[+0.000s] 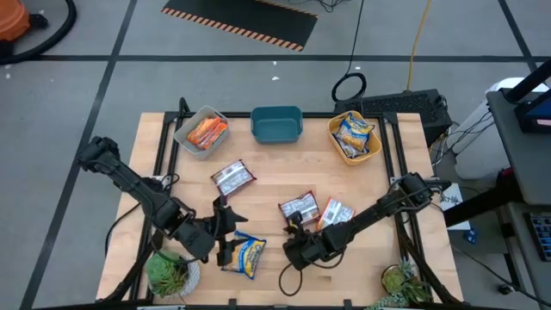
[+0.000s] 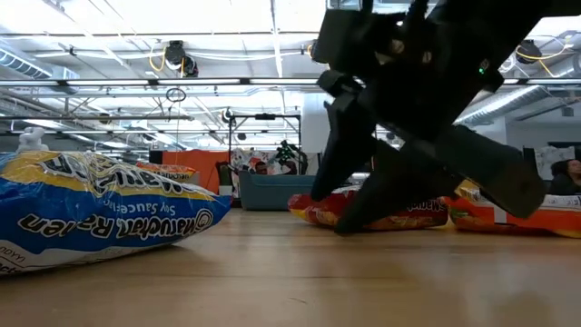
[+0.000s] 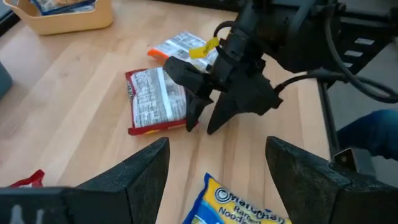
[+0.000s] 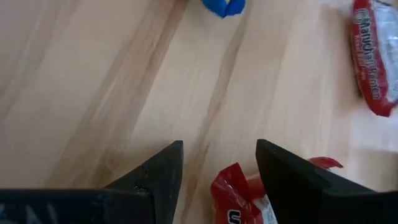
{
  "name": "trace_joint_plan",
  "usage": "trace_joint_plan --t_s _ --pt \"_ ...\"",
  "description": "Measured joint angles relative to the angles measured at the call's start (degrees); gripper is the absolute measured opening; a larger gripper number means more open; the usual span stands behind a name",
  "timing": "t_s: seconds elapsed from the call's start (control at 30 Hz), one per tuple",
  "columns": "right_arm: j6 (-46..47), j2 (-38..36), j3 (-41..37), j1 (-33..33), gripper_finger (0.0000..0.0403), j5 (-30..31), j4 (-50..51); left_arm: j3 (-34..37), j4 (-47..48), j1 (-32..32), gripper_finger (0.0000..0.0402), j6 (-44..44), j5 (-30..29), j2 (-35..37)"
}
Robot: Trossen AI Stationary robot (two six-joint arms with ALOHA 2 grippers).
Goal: Sort Maruchan noodles
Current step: Put the bottom red noodle pack into the blue bin
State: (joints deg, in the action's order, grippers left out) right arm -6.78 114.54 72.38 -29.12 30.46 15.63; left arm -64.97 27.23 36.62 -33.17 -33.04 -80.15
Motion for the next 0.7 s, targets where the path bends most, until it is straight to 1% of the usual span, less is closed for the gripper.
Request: trace_joint_plan --t_s 0.07,0.27,0.37,0.43,0.5,0.7 --pt "-1.1 0.0 0.0 0.6 0.0198 -0.7 0.4 0.0 -0.1 -0.1 0.0271 -0.1 0.1 -0.6" --pt "-4.0 -0.1 0.1 1.7 0.019 -1.0 3.5 0.0 -0.4 0.0 0.0271 -1.9 3.2 -1.0" --pt "-4.5 -0.2 0.2 2.9 0.0179 -4.9 5.1 0.0 -0.4 0.0 0.0271 -1.8 3.3 -1.0" --pt "-4.4 -0.3 0.2 3.8 0.0168 -7.6 5.6 0.0 -0.4 -0.1 0.0271 -1.5 3.2 -1.0" --pt "-4.8 -0.3 0.3 4.3 0.0153 -9.0 5.8 0.0 -0.3 -0.1 0.0271 -0.6 3.4 -1.0" --pt "-9.2 -0.3 0.2 4.9 0.0095 -10.3 5.6 0.0 0.0 -1.0 0.0271 1.3 3.6 -1.0"
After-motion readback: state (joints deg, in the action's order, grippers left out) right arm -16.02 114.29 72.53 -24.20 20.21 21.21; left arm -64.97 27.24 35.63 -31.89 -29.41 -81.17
